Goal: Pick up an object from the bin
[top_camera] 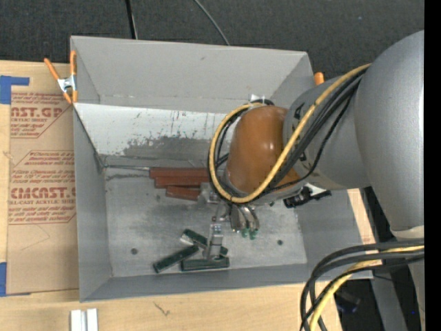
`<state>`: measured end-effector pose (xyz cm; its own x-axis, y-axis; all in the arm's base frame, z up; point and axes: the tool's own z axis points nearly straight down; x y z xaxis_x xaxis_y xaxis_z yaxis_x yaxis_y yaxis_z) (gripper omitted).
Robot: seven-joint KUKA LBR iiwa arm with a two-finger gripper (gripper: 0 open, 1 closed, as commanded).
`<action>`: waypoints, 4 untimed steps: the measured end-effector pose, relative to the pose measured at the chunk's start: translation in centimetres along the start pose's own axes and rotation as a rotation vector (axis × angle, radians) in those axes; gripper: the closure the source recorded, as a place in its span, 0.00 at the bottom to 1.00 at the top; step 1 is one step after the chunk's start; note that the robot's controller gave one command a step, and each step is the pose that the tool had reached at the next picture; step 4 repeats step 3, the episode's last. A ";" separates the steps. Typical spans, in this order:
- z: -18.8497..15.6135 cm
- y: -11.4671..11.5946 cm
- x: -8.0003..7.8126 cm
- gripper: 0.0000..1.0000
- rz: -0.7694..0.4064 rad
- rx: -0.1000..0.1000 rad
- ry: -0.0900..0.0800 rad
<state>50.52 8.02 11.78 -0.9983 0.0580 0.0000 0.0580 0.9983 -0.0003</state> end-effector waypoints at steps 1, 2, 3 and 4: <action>3.7 -0.9 1.9 0.00 0.280 -0.001 0.000; 4.5 -0.5 2.1 1.00 0.025 -0.002 0.002; 4.5 -0.5 2.1 1.00 0.025 -0.002 0.002; 4.5 -0.5 2.1 1.00 0.025 -0.002 0.002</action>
Offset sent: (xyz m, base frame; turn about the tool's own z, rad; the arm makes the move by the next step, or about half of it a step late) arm -0.0215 -0.0050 -0.0478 0.0272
